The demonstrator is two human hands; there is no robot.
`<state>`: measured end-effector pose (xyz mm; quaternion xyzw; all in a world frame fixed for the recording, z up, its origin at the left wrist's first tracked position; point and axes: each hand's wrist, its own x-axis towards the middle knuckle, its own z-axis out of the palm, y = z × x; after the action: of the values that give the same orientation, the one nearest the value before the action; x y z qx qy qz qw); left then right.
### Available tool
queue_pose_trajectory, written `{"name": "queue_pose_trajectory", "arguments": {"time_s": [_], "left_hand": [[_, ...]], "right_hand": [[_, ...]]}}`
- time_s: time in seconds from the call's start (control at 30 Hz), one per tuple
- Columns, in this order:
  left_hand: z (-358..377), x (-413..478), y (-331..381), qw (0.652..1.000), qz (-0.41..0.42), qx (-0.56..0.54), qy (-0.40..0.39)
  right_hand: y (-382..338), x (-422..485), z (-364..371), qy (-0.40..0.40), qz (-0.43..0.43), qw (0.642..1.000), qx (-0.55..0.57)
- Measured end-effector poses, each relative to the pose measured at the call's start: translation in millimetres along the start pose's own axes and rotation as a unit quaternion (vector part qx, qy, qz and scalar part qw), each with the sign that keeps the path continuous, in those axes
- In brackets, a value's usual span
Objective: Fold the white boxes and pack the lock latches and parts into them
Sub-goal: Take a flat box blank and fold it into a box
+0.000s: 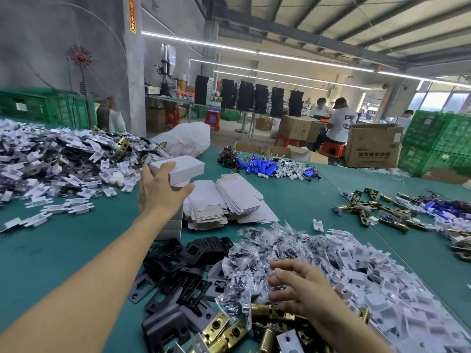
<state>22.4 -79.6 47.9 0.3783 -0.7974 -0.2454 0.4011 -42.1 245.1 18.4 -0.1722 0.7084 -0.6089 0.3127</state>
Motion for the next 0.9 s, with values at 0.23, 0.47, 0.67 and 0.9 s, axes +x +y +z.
{"name": "queue_pose_trajectory", "arguments": {"time_s": [0.23,0.47,0.67,0.9], "left_hand": [[5.2,14.3,-6.6,0.999,-0.017,-0.039,0.006],[3.2,-1.1,-4.6,0.992,-0.003,0.015,0.125],[6.1,-20.6,-15.4,0.996,0.059,-0.019,0.066],[-8.2,-12.8,-25.3,0.987,0.153,0.031,0.05]], "right_hand": [[3.0,1.3,0.0,0.003,0.005,1.0,0.002],[1.9,-0.2,1.2,0.003,0.005,1.0,0.005],[3.3,-0.4,0.8,0.002,0.004,1.0,0.008],[5.2,3.6,1.6,0.004,0.011,1.0,0.012]]}}
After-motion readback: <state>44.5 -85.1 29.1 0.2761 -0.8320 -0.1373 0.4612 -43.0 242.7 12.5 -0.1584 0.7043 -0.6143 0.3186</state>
